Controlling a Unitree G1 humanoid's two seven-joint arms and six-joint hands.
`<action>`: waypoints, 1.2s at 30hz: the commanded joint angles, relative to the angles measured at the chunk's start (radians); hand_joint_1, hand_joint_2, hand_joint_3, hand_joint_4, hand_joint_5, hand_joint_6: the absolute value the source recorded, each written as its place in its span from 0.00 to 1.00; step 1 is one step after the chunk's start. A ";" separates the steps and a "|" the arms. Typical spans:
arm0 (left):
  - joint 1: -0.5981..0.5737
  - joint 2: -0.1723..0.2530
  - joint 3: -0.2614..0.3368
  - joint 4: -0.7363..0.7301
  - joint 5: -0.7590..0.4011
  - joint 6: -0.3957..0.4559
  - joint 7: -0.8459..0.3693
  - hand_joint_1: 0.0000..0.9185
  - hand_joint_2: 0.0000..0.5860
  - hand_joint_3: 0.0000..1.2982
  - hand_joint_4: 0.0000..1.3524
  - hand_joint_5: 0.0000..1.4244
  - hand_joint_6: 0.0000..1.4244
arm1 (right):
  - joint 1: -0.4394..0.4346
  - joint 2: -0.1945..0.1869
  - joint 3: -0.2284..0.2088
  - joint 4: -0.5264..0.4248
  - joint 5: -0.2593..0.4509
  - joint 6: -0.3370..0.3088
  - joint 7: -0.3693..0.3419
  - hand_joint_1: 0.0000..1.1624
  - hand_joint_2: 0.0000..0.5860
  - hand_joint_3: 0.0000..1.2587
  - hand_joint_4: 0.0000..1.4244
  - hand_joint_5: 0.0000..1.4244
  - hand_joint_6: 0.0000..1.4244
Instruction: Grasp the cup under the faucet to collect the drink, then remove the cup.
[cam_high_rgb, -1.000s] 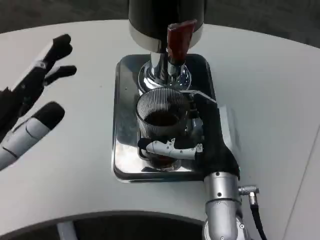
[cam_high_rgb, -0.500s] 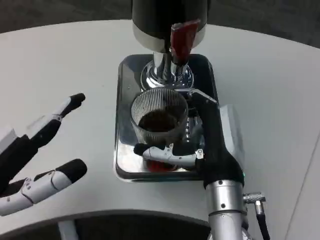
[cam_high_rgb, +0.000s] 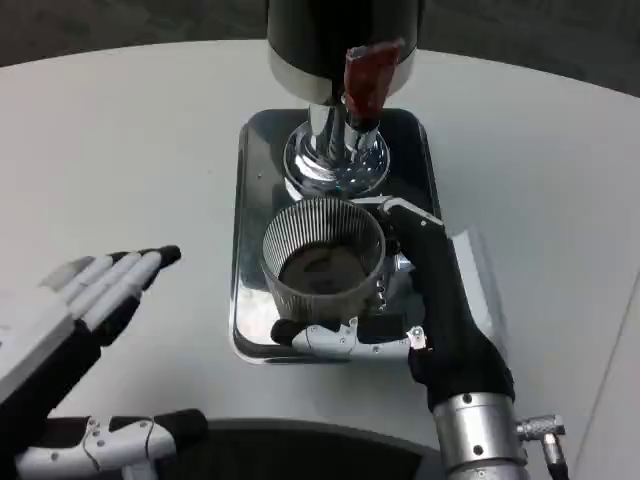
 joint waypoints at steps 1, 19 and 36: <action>0.043 -0.004 -0.024 -0.055 0.103 0.059 0.003 0.00 0.09 0.00 0.00 0.00 0.00 | 0.061 0.014 0.000 -0.137 0.020 0.011 0.047 0.95 0.13 0.59 0.63 0.68 0.95; 0.179 -0.147 -0.091 -0.207 0.245 0.060 0.174 0.00 0.06 0.00 0.00 0.00 0.00 | 0.278 -0.037 0.074 -0.488 0.008 0.071 0.236 0.95 0.13 0.60 0.64 0.69 0.95; 0.213 -0.149 -0.131 -0.254 0.255 0.041 0.162 0.00 0.06 0.00 0.00 0.00 0.00 | 0.430 -0.081 0.067 -0.626 0.007 0.034 0.299 0.95 0.14 0.61 0.65 0.69 0.95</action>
